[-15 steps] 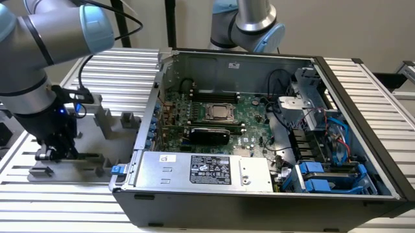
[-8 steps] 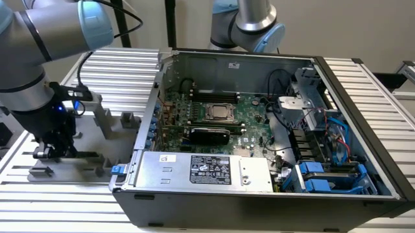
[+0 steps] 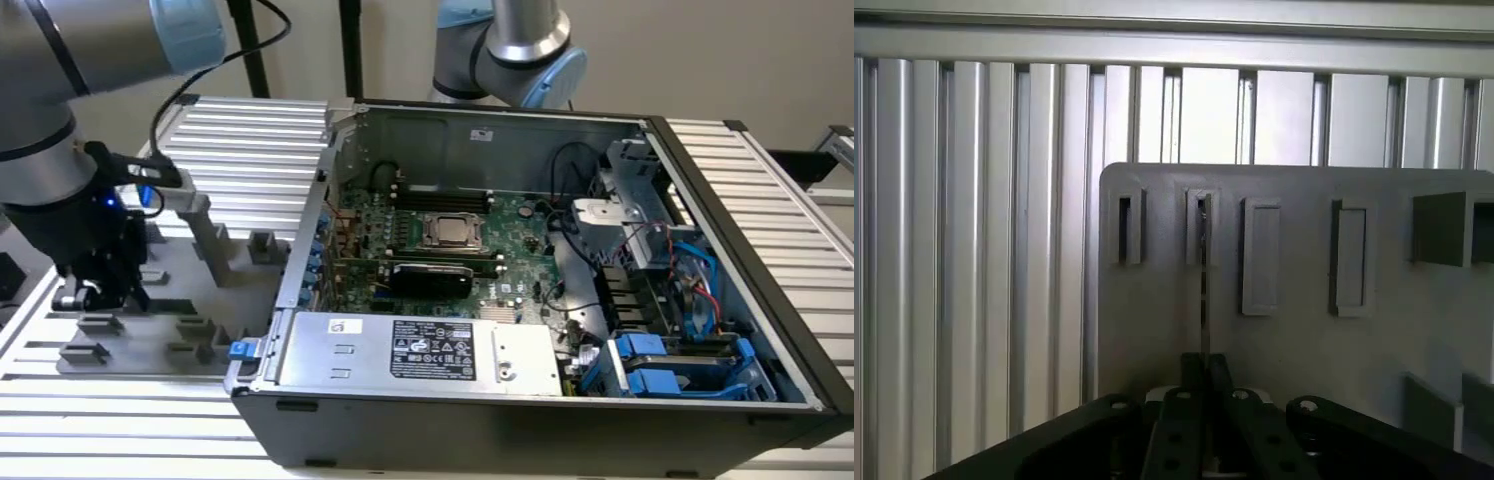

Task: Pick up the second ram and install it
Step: 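Pick up the second ram and move it above second insertion slot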

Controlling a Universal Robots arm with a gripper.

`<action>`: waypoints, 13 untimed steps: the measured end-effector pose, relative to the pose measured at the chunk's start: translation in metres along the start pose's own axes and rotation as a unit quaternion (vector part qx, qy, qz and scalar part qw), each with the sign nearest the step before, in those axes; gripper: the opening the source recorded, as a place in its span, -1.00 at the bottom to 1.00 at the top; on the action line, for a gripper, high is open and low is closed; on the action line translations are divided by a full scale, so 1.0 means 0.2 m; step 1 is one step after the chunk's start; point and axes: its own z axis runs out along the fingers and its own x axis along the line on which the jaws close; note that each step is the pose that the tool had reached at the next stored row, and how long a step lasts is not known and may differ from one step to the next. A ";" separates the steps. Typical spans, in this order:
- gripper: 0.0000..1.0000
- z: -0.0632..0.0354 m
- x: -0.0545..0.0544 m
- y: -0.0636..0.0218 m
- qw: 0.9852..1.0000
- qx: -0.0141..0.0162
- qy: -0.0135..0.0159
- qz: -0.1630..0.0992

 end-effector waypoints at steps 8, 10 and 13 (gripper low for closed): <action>-1.00 -0.182 0.00 -0.009 1.000 0.000 0.000 0.000; -1.00 -0.228 0.00 -0.016 1.000 0.000 0.000 0.000; -1.00 -0.296 0.00 -0.034 1.000 0.000 0.000 0.000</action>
